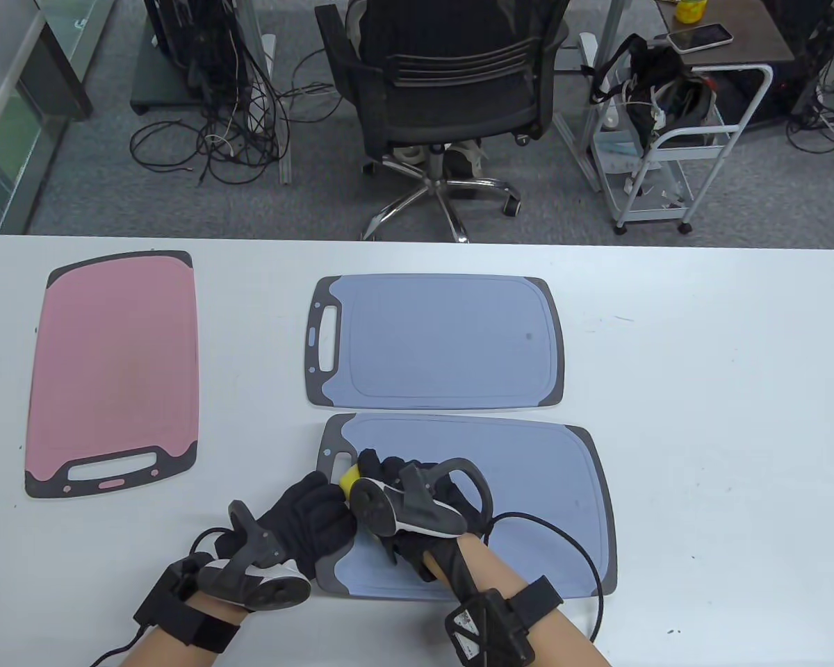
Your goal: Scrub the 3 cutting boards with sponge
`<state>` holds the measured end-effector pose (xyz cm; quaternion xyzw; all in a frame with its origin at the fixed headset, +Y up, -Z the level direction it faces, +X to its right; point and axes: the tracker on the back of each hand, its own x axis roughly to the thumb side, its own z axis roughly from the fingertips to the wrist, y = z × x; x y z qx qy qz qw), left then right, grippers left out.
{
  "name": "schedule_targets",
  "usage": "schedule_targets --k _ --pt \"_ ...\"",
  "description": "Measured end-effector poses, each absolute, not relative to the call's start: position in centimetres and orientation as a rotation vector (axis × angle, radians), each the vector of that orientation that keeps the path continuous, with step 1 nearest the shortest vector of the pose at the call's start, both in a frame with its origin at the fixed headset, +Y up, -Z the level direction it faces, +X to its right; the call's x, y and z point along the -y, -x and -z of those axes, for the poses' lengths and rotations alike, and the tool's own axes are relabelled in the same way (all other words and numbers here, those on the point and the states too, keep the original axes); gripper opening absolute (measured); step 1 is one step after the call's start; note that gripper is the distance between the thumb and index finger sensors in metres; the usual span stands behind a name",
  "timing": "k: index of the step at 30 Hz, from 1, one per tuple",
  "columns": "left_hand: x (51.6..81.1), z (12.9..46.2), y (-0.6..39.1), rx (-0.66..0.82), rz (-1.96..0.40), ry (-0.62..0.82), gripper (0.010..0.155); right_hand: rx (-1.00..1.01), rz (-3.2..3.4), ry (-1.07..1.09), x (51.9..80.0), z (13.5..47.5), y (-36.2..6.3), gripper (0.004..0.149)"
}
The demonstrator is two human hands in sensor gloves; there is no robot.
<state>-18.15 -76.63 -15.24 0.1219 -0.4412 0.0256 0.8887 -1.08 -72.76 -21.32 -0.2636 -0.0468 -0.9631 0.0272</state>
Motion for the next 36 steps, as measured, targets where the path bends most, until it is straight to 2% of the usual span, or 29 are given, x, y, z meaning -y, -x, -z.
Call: schedule_targets --k 3,5,6,8,10,11,13,15,17,20,21,23,24,27,29,30,32,36 --pt "76.6 15.2 18.2 0.917 -0.053 -0.253 0.043 0.205 3.102 0.544 73.7 22.5 -4.4 0.071" --pt "76.6 15.2 18.1 0.918 -0.051 -0.254 0.043 0.202 3.130 0.257 74.8 23.0 -10.8 0.071" --pt "76.6 15.2 18.1 0.918 -0.050 -0.254 0.043 0.210 3.136 0.164 75.1 22.9 -12.9 0.071" --pt "76.6 15.3 18.2 0.918 -0.053 -0.252 0.043 0.226 3.156 -0.163 76.2 22.5 -19.9 0.071" --pt "76.6 15.3 18.1 0.915 -0.055 -0.248 0.043 0.249 3.178 -0.464 77.1 21.6 -24.7 0.071" --pt "76.6 15.3 18.1 0.915 -0.055 -0.248 0.043 0.273 3.196 -0.512 77.3 21.3 -25.6 0.071" --pt "76.6 15.3 18.1 0.916 -0.056 -0.249 0.043 0.260 3.228 -0.531 77.4 21.0 -25.6 0.071" --pt "76.6 15.3 18.1 0.913 -0.056 -0.249 0.043 0.239 3.135 -0.392 77.0 21.4 -23.1 0.071" --pt "76.6 15.3 18.1 0.912 -0.055 -0.250 0.043 0.211 3.159 -0.131 76.4 21.8 -18.5 0.072" --pt "76.6 15.2 18.0 0.914 -0.056 -0.254 0.043 0.233 3.189 0.349 75.1 21.1 -9.1 0.072" --pt "76.6 15.2 18.0 0.916 -0.056 -0.256 0.043 0.202 3.137 0.584 74.5 20.3 -5.4 0.073" --pt "76.6 15.1 18.0 0.918 -0.048 -0.265 0.043 0.129 2.999 0.854 73.8 18.5 -0.8 0.073" --pt "76.6 15.0 18.0 0.918 -0.044 -0.266 0.043 0.112 2.969 0.872 73.7 17.9 0.2 0.073" --pt "76.6 15.1 18.0 0.920 -0.051 -0.265 0.043 0.072 2.963 0.764 73.8 18.1 -1.3 0.073" --pt "76.6 15.2 17.9 0.915 -0.062 -0.253 0.043 0.165 3.063 0.515 74.7 19.6 -5.1 0.072" --pt "76.6 15.2 18.0 0.915 -0.058 -0.256 0.043 0.207 3.096 0.389 75.1 20.4 -7.5 0.072" --pt "76.6 15.2 18.0 0.915 -0.059 -0.257 0.043 0.245 3.157 0.001 76.1 22.0 -14.4 0.072" --pt "76.6 15.2 17.9 0.913 -0.057 -0.258 0.043 0.334 3.142 -0.499 77.3 22.3 -24.3 0.072"
